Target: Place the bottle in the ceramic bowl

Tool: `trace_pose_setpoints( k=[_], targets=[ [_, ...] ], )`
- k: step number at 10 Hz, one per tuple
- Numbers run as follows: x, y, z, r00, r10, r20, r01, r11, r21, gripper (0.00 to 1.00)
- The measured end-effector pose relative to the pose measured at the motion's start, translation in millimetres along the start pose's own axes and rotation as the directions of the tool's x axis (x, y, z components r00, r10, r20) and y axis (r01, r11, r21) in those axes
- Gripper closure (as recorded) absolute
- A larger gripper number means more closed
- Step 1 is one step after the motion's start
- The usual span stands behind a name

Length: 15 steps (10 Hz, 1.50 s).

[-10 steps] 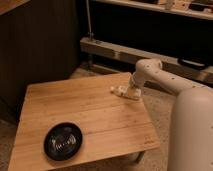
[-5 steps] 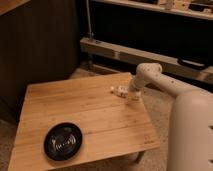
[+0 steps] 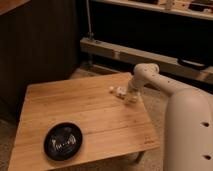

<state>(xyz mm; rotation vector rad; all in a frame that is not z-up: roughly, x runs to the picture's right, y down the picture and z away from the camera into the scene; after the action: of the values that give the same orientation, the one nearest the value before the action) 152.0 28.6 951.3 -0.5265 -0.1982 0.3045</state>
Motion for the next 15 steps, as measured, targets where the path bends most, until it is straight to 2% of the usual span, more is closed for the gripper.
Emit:
trace_pose_setpoints(
  k=[4,7,10,12,13,14,15],
  targets=[
    [-5,6,2,0.999,0.002,0.032,-0.001,1.000,-0.024,0.35],
    [-14,12,4,0.999,0.001,0.041,0.001,0.999,-0.042,0.37],
    [-24,25,18,1.000,-0.004,0.027,0.006,0.996,-0.085,0.63],
    [-31,41,23,1.000,-0.021,0.018,0.023,0.993,-0.113,0.86],
    [-33,40,24,1.000,-0.025,0.018,0.027,0.994,-0.110,0.95],
    [-33,40,23,1.000,-0.025,0.019,0.027,0.994,-0.108,0.99],
    [-37,44,20,0.999,-0.038,0.027,0.041,0.994,-0.104,1.00]
  ],
)
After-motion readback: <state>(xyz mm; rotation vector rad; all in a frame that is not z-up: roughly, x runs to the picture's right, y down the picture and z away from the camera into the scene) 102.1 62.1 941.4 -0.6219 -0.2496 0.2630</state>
